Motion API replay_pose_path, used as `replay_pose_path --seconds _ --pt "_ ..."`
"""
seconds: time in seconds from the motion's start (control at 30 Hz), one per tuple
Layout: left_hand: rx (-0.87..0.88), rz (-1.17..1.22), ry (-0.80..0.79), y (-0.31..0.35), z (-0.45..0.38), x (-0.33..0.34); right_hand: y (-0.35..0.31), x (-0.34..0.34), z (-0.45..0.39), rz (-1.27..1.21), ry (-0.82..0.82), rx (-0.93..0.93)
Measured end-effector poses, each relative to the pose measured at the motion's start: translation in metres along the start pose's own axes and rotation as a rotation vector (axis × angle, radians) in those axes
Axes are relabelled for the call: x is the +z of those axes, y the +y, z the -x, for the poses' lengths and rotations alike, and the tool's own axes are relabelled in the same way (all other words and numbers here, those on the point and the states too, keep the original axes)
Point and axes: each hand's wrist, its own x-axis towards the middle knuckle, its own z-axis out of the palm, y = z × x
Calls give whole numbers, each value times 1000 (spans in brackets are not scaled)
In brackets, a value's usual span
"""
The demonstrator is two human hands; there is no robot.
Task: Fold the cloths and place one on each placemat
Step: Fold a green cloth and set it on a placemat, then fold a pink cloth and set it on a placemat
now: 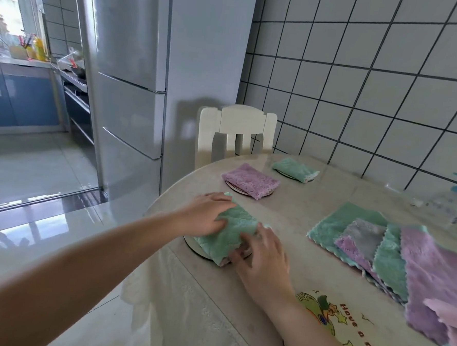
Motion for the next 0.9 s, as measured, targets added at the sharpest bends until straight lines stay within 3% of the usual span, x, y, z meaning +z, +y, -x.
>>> replay_pose_path --seconds 0.13,0.3,0.43,0.5,0.67,0.9 --pt "-68 -169 -202 3 5 22 8 -1 3 210 -211 7" --pt "-80 -165 -218 9 4 19 5 -10 7 170 -255 18" --pt "19 178 120 48 7 9 17 -32 24 95 -181 3" --pt "55 338 203 88 8 9 29 -48 39 101 -149 3" --pt "211 504 150 181 -6 23 86 -100 93 163 23 68" --pt "502 454 74 275 -19 71 184 -166 196 197 173 300"
